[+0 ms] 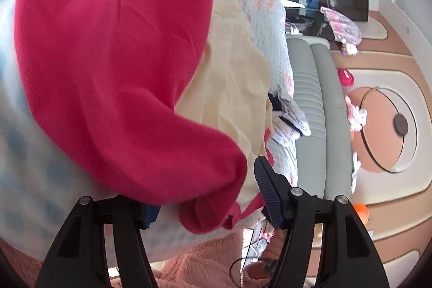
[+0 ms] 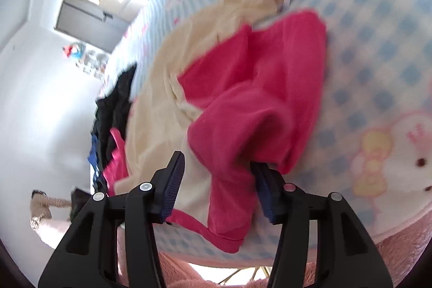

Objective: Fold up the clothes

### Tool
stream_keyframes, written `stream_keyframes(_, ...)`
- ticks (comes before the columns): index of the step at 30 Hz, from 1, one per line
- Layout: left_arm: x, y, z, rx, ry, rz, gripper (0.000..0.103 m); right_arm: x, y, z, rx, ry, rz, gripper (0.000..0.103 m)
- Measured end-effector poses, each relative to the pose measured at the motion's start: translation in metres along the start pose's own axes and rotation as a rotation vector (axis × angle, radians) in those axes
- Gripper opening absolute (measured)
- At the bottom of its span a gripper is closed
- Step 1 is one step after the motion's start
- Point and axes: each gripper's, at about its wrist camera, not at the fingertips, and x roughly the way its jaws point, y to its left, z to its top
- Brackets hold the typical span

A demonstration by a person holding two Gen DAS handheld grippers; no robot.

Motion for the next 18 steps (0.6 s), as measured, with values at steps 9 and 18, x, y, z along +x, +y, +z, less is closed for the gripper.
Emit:
stream_keyframes(9, -0.021, -0.003, -0.012, 0.11, -0.034, 0.321, 0.022, -0.003, 0.0, -0.019, -0.088, 0.01, -0.126, 0.007)
stream_keyframes(18, -0.059, 0.008, -0.016, 0.091, -0.046, 0.14, 0.045, -0.043, -0.02, -0.021, -0.076, -0.031, -0.144, 0.01)
